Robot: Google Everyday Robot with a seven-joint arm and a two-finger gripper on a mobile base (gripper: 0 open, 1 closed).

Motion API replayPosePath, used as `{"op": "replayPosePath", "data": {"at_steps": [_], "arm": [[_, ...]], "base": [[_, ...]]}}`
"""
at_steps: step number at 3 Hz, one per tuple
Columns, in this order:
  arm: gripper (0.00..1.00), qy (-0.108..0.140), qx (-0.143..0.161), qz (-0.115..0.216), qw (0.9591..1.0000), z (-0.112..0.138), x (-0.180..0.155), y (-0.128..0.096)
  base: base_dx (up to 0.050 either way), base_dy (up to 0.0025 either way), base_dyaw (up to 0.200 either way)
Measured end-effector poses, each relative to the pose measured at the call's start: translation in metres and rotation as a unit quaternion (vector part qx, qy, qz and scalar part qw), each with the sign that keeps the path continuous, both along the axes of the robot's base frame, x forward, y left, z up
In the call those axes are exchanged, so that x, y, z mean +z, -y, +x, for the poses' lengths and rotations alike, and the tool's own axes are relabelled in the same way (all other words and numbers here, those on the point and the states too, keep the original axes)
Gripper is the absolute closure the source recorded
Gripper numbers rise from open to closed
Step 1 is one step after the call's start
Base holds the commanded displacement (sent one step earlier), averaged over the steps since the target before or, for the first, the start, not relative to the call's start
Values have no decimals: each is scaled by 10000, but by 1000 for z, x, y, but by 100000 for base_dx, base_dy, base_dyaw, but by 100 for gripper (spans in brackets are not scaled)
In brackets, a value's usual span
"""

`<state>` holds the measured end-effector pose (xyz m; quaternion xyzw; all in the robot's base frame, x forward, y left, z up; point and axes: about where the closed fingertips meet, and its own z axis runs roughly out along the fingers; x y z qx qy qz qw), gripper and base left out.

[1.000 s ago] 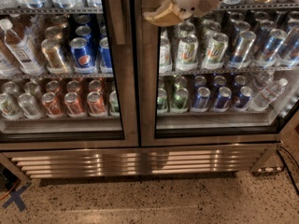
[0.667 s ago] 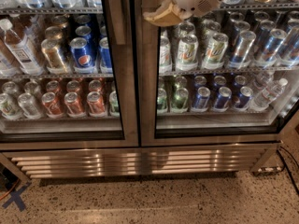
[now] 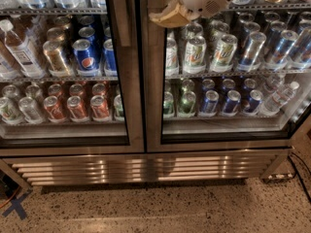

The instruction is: Open right fridge door

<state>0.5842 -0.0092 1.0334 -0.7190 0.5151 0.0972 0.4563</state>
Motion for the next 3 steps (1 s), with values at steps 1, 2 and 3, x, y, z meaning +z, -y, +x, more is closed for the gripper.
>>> {"op": "replayPosePath", "data": {"at_steps": [1, 2, 3], "arm": [[100, 98, -15, -35, 9999, 0, 1, 0], [100, 105, -15, -38, 9999, 1, 1, 1], [100, 197, -17, -43, 9998, -1, 2, -1]], "base": [[0, 0, 0], [0, 0, 0], [0, 0, 0]]}}
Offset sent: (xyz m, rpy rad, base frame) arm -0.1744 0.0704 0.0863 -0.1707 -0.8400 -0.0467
